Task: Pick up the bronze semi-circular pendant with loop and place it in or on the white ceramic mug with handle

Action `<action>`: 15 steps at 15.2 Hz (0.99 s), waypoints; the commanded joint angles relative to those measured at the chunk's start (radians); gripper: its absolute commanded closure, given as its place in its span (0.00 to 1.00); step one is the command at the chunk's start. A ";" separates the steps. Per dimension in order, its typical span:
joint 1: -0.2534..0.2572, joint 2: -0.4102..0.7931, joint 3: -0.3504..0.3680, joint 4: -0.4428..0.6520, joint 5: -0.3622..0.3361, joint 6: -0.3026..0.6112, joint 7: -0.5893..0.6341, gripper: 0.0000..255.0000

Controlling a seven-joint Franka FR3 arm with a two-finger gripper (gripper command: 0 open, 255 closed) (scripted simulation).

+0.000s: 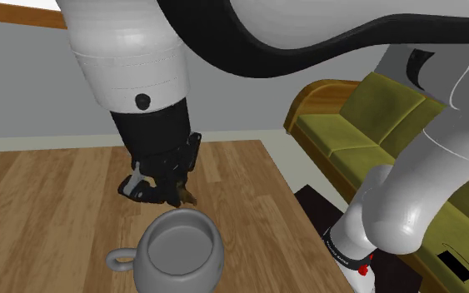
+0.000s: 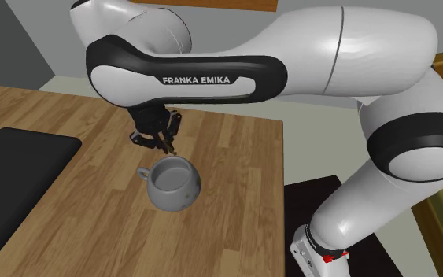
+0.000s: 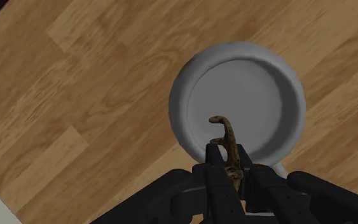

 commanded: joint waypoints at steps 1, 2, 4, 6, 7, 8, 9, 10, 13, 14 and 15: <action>0.041 0.073 0.045 0.060 -0.034 -0.005 0.093 1.00; 0.042 0.070 0.043 0.044 -0.032 0.009 0.092 1.00; 0.041 0.065 0.041 0.012 -0.029 0.037 0.089 1.00; 0.040 0.061 0.040 -0.018 -0.027 0.065 0.086 1.00; 0.039 0.060 0.040 -0.033 -0.026 0.079 0.085 1.00; 0.039 0.059 0.040 -0.047 -0.025 0.092 0.085 1.00; 0.039 0.058 0.040 -0.061 -0.025 0.106 0.084 1.00; 0.039 0.058 0.039 -0.075 -0.025 0.119 0.084 1.00; 0.038 0.058 0.039 -0.110 -0.025 0.155 0.083 1.00; 0.038 0.058 0.039 -0.110 -0.025 0.155 0.083 1.00; 0.038 0.058 0.039 -0.110 -0.025 0.155 0.083 1.00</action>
